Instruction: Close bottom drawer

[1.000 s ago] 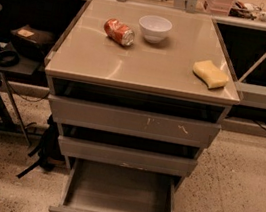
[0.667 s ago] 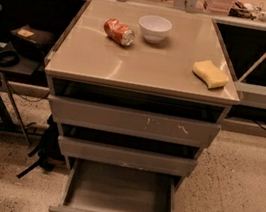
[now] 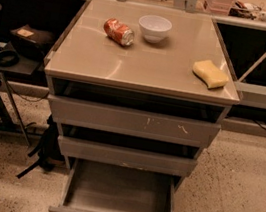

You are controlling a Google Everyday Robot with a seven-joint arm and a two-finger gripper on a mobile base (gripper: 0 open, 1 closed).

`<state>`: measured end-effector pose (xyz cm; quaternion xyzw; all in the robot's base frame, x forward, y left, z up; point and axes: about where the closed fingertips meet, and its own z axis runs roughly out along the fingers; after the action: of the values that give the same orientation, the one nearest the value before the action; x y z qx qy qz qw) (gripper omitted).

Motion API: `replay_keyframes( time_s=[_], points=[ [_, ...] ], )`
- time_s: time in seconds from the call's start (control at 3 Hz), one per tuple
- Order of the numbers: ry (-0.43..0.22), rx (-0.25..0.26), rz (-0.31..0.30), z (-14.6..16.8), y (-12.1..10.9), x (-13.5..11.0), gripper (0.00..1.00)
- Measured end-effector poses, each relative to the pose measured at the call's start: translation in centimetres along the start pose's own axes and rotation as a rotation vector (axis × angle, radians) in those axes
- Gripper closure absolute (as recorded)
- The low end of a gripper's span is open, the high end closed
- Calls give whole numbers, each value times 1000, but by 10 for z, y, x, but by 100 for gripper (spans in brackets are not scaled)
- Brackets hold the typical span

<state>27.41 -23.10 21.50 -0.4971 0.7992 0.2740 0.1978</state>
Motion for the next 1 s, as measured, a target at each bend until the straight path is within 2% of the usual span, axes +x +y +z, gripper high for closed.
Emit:
replay_keyframes(
  time_s=[0.33, 0.67, 1.0],
  points=[
    [-19, -11, 25, 19, 0, 7, 0],
    [-30, -56, 38, 30, 7, 19, 0],
    [-70, -166, 63, 74, 4, 26, 0]
  ],
)
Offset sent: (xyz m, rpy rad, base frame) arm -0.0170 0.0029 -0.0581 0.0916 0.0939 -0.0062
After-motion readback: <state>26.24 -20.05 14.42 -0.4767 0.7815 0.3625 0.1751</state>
